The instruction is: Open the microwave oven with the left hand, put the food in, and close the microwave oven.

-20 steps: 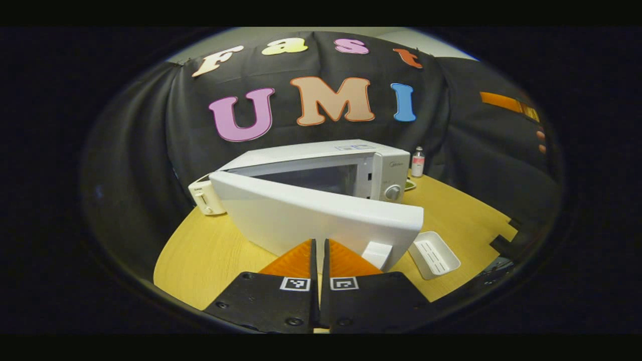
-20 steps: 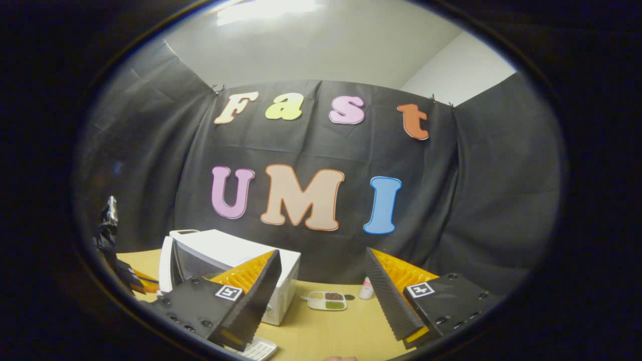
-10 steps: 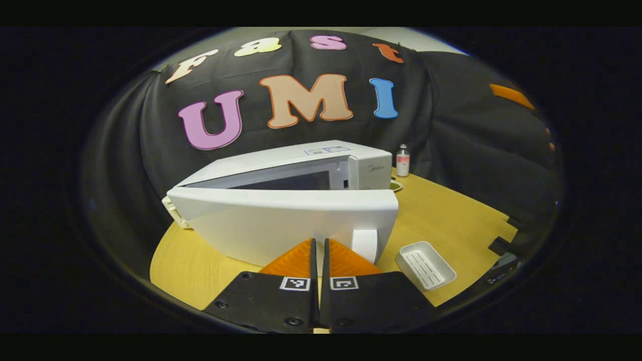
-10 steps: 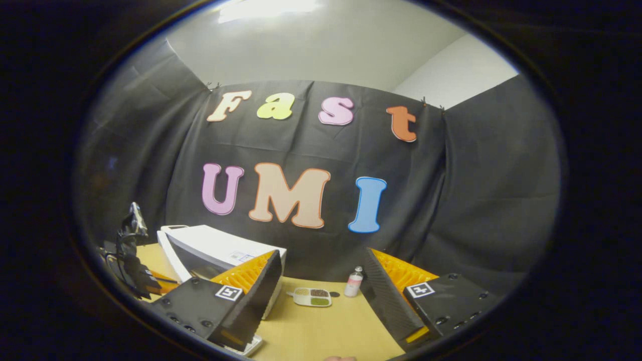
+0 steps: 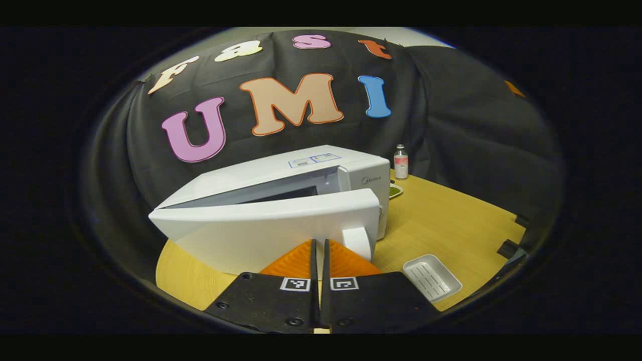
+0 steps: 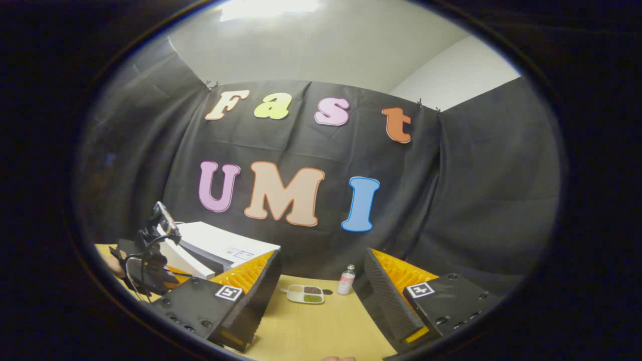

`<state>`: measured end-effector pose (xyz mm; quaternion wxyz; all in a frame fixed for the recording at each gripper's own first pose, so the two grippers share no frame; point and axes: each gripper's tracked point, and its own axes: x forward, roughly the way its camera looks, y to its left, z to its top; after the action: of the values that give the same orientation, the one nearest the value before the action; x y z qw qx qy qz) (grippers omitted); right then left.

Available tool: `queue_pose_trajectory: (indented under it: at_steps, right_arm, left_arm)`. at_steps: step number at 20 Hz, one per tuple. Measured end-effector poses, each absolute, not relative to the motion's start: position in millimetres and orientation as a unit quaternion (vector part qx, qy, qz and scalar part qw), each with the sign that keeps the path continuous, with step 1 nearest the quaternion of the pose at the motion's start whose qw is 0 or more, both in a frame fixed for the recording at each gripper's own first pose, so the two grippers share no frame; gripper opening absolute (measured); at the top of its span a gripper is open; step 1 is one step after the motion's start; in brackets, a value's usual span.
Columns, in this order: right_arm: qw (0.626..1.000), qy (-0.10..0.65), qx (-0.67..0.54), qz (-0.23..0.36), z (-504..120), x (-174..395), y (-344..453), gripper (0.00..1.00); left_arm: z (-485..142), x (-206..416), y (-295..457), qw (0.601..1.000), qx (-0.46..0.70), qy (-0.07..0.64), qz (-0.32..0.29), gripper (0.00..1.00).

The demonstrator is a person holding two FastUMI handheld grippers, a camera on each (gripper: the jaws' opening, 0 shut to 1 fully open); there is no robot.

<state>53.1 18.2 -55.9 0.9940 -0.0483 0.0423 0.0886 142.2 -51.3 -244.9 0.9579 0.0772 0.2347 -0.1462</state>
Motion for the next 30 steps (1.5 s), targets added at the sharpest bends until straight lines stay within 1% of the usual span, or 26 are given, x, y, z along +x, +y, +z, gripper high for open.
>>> queue_pose_trajectory:
  at_steps: [3,17,24,28,29,30]
  right_arm:
    - [0.994,0.039,-0.055,0.089,-54,53,16,0.96]
    - [0.994,0.067,-0.052,0.075,-73,58,-6,0.96]
    - [0.994,0.072,-0.048,0.069,-79,65,-9,0.97]
    - [0.994,0.078,-0.035,0.073,-83,70,-5,0.97]
    - [0.994,0.080,-0.033,0.074,-84,71,-2,0.96]
    - [0.993,0.080,-0.033,0.076,-84,71,-3,0.96]
  left_arm:
    - [-252,154,-54,0.957,0.069,0.248,-0.138,0.00]
    - [-255,202,-57,0.962,0.049,0.245,-0.112,0.00]
    - [-255,206,-65,0.962,0.034,0.246,-0.118,0.00]
    - [-258,215,-64,0.964,0.012,0.246,-0.103,0.01]
    - [-261,216,-65,0.960,0.008,0.257,-0.110,0.01]
    - [-266,214,-67,0.958,0.000,0.268,-0.100,0.01]
